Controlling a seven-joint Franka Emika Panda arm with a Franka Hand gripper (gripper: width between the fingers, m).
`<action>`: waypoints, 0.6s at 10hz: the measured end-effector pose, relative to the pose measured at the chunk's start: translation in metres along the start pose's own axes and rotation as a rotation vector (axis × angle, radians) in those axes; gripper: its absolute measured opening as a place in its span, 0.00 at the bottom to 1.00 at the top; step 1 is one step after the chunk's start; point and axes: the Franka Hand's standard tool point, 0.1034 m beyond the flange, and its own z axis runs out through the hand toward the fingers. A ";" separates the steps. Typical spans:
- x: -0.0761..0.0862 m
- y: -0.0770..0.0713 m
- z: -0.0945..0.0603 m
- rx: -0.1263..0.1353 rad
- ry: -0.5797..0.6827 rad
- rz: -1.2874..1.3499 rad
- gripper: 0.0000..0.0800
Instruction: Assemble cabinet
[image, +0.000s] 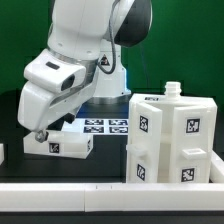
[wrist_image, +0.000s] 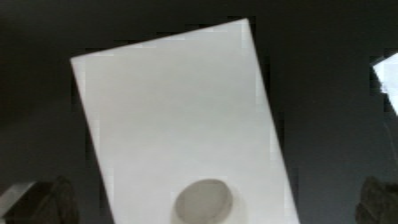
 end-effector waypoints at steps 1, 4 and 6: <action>0.000 0.000 0.000 0.000 0.000 0.000 0.99; 0.001 0.001 0.003 -0.001 -0.002 0.139 0.99; -0.012 0.002 0.018 0.092 0.033 0.270 0.99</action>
Offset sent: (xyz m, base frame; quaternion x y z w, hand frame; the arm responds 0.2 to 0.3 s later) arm 0.0063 0.0004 -0.0072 -0.0163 0.0133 0.1652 0.9860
